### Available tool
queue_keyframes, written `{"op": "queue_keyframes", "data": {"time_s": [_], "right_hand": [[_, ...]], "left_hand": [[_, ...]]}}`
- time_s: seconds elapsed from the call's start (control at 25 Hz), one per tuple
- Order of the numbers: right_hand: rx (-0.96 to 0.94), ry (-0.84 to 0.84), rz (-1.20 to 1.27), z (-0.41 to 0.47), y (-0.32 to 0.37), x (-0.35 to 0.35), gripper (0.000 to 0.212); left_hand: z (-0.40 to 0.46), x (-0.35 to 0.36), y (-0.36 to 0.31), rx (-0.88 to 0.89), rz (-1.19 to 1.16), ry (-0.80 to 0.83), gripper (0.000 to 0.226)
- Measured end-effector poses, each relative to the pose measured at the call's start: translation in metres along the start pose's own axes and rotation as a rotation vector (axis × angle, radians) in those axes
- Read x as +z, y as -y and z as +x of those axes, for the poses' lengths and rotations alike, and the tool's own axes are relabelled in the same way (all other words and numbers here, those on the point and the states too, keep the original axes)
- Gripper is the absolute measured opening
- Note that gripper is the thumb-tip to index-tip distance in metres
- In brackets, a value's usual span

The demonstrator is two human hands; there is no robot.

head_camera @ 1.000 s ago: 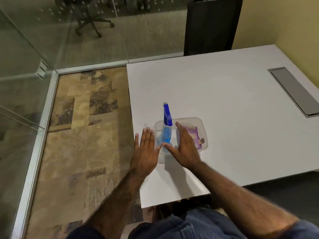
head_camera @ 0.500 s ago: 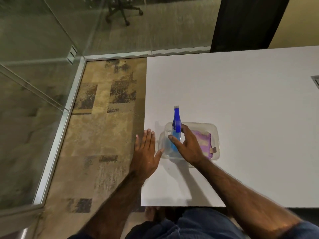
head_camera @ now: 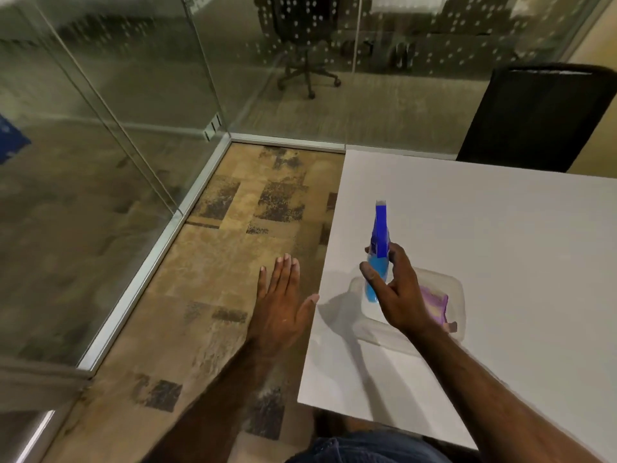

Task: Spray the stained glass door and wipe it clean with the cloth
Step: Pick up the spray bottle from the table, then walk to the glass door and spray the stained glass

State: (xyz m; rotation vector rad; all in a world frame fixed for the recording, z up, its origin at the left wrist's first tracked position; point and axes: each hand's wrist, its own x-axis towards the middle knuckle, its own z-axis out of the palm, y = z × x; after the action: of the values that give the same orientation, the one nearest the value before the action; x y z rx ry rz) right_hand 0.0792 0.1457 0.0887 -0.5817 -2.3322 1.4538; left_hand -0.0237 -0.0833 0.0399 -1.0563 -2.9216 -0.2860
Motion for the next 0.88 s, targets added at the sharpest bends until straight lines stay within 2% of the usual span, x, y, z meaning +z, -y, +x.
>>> {"op": "queue_keyframes", "data": {"time_s": [0.16, 0.24, 0.44, 0.56, 0.72, 0.88], "right_hand": [[-0.138, 0.031, 0.084, -0.013, 0.054, 0.035, 0.036], [-0.175, 0.068, 0.155, -0.024, 0.078, 0.063, 0.029], [-0.246, 0.179, 0.233, -0.056, 0.129, 0.149, 0.044], [-0.299, 0.196, 0.249, -0.080, 0.162, 0.201, 0.028], [-0.321, 0.254, 0.303, -0.111, 0.206, 0.268, 0.031], [-0.311, 0.347, 0.372, -0.145, 0.247, 0.331, 0.021]], "left_hand": [[-0.037, -0.023, 0.034, -0.054, -0.072, -0.013, 0.098], [-0.059, -0.038, 0.053, -0.069, -0.087, -0.025, 0.101], [-0.125, -0.069, 0.118, -0.156, -0.008, -0.099, 0.092], [-0.173, -0.083, 0.156, -0.240, 0.018, -0.126, 0.095], [-0.244, -0.095, 0.203, -0.398, 0.113, -0.147, 0.097], [-0.316, -0.111, 0.249, -0.644, 0.162, -0.174, 0.100]]}}
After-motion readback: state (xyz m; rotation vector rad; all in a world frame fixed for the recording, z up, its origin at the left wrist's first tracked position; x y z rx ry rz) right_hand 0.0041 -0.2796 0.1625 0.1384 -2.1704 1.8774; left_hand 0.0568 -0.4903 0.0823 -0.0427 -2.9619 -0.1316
